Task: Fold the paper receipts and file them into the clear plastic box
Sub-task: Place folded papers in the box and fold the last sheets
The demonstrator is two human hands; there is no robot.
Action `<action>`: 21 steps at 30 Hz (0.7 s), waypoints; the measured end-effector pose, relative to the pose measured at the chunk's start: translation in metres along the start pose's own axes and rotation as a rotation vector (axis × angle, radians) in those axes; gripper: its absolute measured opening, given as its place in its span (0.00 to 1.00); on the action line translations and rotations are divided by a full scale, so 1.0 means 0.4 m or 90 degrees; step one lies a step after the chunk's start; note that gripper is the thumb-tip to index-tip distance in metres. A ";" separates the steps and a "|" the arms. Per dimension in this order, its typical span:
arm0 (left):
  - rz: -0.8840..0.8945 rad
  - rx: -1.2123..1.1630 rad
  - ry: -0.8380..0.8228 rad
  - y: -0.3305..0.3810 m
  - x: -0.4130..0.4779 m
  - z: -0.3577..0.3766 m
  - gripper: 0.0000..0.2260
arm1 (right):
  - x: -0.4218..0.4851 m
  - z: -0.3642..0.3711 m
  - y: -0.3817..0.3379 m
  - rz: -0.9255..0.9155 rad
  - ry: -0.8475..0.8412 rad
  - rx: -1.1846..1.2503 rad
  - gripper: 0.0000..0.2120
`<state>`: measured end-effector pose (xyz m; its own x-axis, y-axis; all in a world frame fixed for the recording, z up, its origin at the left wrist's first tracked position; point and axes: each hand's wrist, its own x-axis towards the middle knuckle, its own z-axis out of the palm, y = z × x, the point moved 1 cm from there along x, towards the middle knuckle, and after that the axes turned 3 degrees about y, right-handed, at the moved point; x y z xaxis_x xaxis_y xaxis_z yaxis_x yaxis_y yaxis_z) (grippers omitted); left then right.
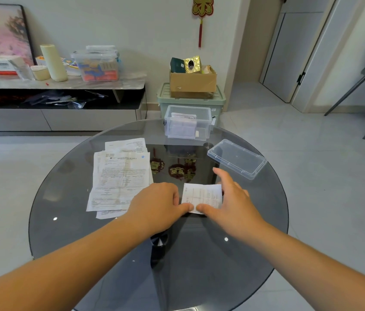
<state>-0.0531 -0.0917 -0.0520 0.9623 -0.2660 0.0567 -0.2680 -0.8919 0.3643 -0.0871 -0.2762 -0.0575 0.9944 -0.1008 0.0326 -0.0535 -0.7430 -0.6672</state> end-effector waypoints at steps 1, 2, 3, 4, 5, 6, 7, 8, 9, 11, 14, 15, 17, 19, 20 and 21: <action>0.008 0.002 0.023 0.003 -0.001 0.000 0.17 | 0.004 0.003 0.002 -0.003 -0.002 -0.011 0.44; 0.031 -0.001 0.044 0.007 -0.003 0.001 0.16 | 0.006 0.007 0.004 -0.020 -0.004 -0.038 0.42; 0.067 -0.004 0.059 0.010 -0.004 0.003 0.14 | 0.008 0.009 0.005 -0.049 -0.002 -0.082 0.38; 0.104 -0.003 0.065 0.011 -0.004 0.008 0.13 | 0.009 0.011 0.007 -0.077 0.004 -0.129 0.32; 0.132 -0.001 0.061 0.010 -0.004 0.015 0.12 | 0.010 0.011 0.010 -0.094 0.010 -0.161 0.28; 0.148 0.003 0.048 0.008 -0.004 0.023 0.13 | 0.011 0.009 0.013 -0.099 0.012 -0.177 0.26; 0.155 0.011 0.029 0.003 -0.005 0.030 0.14 | 0.012 0.006 0.017 -0.097 0.011 -0.184 0.25; 0.157 0.019 0.011 -0.001 -0.006 0.037 0.15 | 0.013 0.004 0.019 -0.097 0.009 -0.191 0.25; 0.161 0.021 -0.003 -0.004 -0.006 0.041 0.16 | 0.014 0.001 0.020 -0.099 0.006 -0.198 0.25; 0.180 0.025 -0.017 -0.003 -0.004 0.042 0.17 | 0.015 -0.004 0.020 -0.104 -0.004 -0.216 0.27; 0.208 0.045 -0.027 -0.001 0.001 0.034 0.17 | 0.020 -0.018 0.024 -0.091 -0.027 -0.234 0.29; 0.211 0.048 -0.029 -0.003 0.000 0.031 0.18 | 0.022 -0.024 0.028 -0.083 -0.033 -0.239 0.30; 0.213 0.050 -0.034 -0.010 -0.004 0.029 0.18 | 0.027 -0.040 0.036 -0.059 -0.045 -0.248 0.33; 0.212 0.052 -0.037 -0.012 -0.010 0.029 0.19 | 0.031 -0.057 0.044 -0.028 -0.060 -0.251 0.35; 0.213 0.054 -0.035 -0.011 -0.012 0.029 0.19 | 0.033 -0.065 0.045 -0.012 -0.067 -0.253 0.36; 0.215 0.056 -0.033 -0.011 -0.013 0.028 0.19 | 0.036 -0.072 0.046 0.001 -0.072 -0.256 0.36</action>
<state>-0.0575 -0.0906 -0.0642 0.8152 -0.5681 0.1123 -0.5765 -0.7774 0.2516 -0.0765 -0.3106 -0.0479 0.9968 -0.0453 -0.0657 -0.0642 -0.9445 -0.3222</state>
